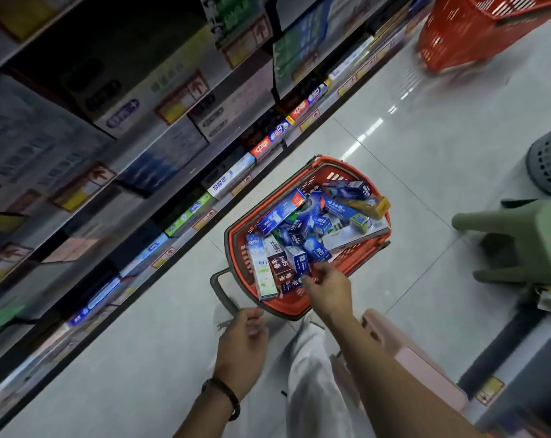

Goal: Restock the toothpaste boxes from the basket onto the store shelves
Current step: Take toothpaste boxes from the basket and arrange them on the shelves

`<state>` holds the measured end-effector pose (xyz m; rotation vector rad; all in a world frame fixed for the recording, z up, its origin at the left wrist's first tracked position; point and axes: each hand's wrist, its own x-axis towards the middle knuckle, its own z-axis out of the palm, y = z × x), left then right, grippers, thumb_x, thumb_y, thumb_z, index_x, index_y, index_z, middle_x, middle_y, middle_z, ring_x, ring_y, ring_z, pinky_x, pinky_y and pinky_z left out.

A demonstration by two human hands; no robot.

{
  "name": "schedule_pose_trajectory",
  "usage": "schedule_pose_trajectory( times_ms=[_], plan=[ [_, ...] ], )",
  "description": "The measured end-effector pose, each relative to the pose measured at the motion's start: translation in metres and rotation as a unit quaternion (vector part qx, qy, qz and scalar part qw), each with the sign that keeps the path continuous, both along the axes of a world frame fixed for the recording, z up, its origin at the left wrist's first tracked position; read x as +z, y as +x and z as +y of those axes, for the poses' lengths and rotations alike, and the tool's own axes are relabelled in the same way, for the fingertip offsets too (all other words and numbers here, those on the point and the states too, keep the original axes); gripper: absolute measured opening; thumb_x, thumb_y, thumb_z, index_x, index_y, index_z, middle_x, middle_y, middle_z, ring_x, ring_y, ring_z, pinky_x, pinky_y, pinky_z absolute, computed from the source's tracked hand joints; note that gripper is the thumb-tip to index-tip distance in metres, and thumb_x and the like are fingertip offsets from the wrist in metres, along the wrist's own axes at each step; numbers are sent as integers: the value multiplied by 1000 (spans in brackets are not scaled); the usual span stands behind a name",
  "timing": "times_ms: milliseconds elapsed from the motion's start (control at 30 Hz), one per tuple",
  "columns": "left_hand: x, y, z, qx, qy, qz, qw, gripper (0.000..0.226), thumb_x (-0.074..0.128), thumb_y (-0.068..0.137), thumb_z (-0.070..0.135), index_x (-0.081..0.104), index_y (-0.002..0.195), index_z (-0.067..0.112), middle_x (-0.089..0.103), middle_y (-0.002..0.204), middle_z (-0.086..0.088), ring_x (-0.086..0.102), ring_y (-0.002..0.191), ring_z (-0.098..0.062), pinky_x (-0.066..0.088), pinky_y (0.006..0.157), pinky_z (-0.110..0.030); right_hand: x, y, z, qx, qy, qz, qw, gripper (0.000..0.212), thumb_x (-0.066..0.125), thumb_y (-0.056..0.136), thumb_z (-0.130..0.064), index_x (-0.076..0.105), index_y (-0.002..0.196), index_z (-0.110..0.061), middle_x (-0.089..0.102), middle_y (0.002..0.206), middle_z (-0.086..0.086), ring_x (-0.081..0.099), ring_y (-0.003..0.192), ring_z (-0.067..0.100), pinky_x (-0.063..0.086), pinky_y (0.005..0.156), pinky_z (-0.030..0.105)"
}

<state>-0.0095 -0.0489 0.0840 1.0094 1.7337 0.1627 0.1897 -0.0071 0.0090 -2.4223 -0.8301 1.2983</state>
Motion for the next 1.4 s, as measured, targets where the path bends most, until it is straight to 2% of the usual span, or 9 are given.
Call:
schedule_pose_trajectory(
  times_ms=[100,200,300,533,667,967,1167,1300,1400],
  plan=[
    [-12,-5,-7,10,-22,-4,1000,24,67,99,12,66,117,28,72,113,15,68,100,1,54,87,-17,-31,-9,17,7,-9,-39,999,46,79,91,-36,68,131,-17,76,114,-1,72,97,20,62,91,41],
    [-18,-12,-12,6,-18,-1,1000,28,68,97,9,66,111,33,72,109,20,67,94,7,52,78,-11,-55,-17,26,14,-18,-75,997,57,81,89,-45,65,135,-16,74,119,3,70,106,25,59,94,39],
    [-21,-16,-16,22,-15,-5,1000,30,68,95,7,69,108,35,73,104,19,68,91,5,51,73,-10,-70,-24,29,36,-32,-98,994,60,80,90,-45,60,138,-15,72,116,6,69,107,29,59,95,43],
    [-26,-14,-10,12,-15,-10,1000,31,68,94,5,68,111,31,72,109,17,66,93,7,49,74,-7,-91,-29,34,53,-49,-119,990,52,76,90,-48,60,128,-16,70,116,5,69,103,28,62,87,44],
    [-32,-16,1,0,-12,-9,1000,32,70,96,8,65,112,35,70,112,17,64,96,11,51,77,-10,-100,-30,37,59,-61,-115,990,56,74,93,-48,56,134,-14,68,118,7,68,105,29,61,87,45],
    [-39,-5,33,22,7,-45,999,25,67,100,14,64,118,31,69,116,12,65,97,8,52,79,-9,-109,-27,40,47,-79,-103,990,48,77,94,-46,57,125,-15,70,97,5,71,86,27,64,77,45],
    [-45,4,56,19,22,-56,998,24,67,100,14,63,120,28,69,115,10,68,99,-1,58,86,-22,-109,-27,39,54,-66,-105,991,43,78,93,-46,59,118,-18,71,98,3,71,85,25,64,74,43],
    [-45,9,66,18,24,-58,998,25,66,100,13,63,120,28,68,115,11,68,100,-2,51,76,-9,-105,-26,39,68,-60,-112,990,40,79,92,-46,61,114,-19,70,92,0,70,80,21,64,69,41],
    [-43,13,70,20,24,-61,998,25,66,100,15,63,119,30,68,115,11,68,99,-2,51,75,-10,-100,-24,37,64,-50,-116,990,42,80,89,-48,62,116,-20,72,91,-2,70,78,18,65,67,41]
  ],
)
